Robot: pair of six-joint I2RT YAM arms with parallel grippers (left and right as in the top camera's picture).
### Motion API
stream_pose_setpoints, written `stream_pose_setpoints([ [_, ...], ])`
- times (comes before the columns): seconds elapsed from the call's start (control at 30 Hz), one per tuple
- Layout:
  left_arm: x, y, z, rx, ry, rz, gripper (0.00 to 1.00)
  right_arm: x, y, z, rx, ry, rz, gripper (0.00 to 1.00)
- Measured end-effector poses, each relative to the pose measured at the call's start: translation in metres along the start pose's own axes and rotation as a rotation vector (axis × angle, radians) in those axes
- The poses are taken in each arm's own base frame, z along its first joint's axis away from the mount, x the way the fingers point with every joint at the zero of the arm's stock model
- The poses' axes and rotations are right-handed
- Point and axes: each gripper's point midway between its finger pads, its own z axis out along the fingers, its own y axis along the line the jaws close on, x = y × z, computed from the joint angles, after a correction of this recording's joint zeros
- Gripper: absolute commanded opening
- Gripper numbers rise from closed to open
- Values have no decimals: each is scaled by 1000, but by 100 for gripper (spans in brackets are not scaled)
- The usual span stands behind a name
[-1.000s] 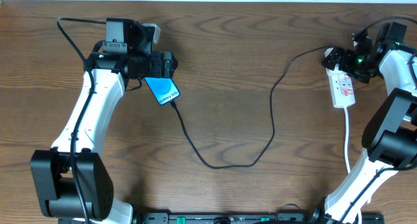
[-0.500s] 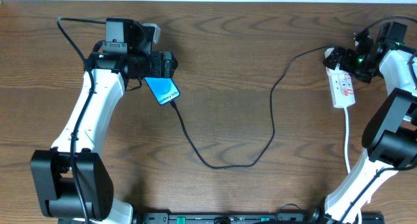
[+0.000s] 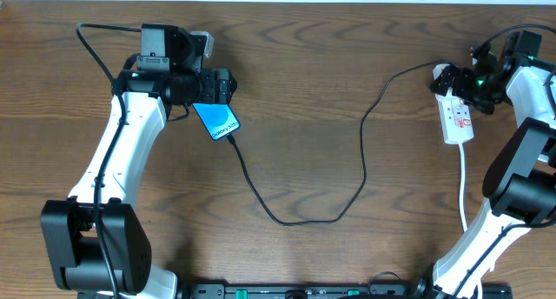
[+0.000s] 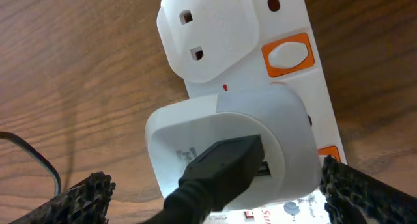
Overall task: Plug charger to phone and switch on socket
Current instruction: 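Press the orange switch beside the charger with the right gripper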
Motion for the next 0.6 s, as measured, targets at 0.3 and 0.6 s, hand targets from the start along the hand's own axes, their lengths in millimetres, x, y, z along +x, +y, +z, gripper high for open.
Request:
stream_pose_setpoints([
  [0.3, 0, 0, 0, 0, 0, 0, 89, -5, 6, -2, -49, -18, -1, 99],
  [0.6, 0, 0, 0, 0, 0, 0, 89, -4, 7, -3, -72, -17, 9, 99],
])
